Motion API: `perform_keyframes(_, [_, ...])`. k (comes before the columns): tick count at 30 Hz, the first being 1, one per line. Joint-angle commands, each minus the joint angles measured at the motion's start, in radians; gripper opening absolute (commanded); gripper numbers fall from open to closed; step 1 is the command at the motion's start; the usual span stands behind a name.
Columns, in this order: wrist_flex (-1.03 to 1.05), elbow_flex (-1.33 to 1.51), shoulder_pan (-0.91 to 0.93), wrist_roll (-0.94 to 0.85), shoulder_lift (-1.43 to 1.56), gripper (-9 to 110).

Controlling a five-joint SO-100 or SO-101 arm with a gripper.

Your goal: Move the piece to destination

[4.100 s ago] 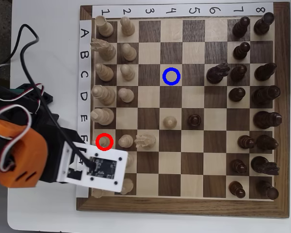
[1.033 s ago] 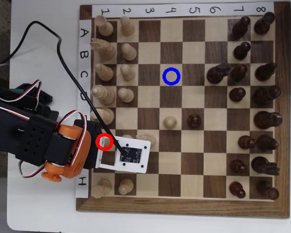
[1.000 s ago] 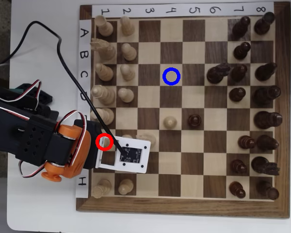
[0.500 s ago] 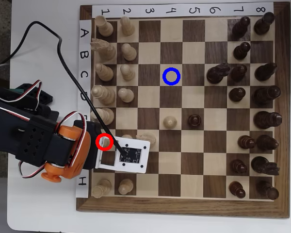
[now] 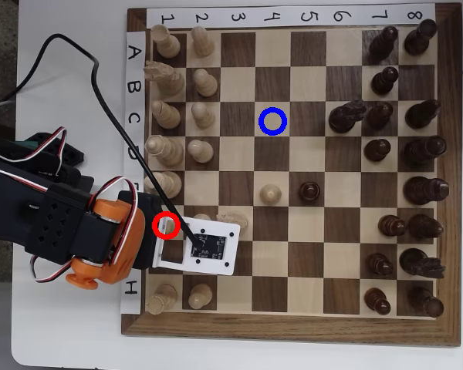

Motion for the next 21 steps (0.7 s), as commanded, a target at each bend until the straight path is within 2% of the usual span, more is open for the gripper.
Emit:
perform_keyframes(1, [0.003,-0.002,-0.011,0.003,0.029,16])
perform_keyframes(21, [0.008,0.002,-0.021,0.012,0.046,14])
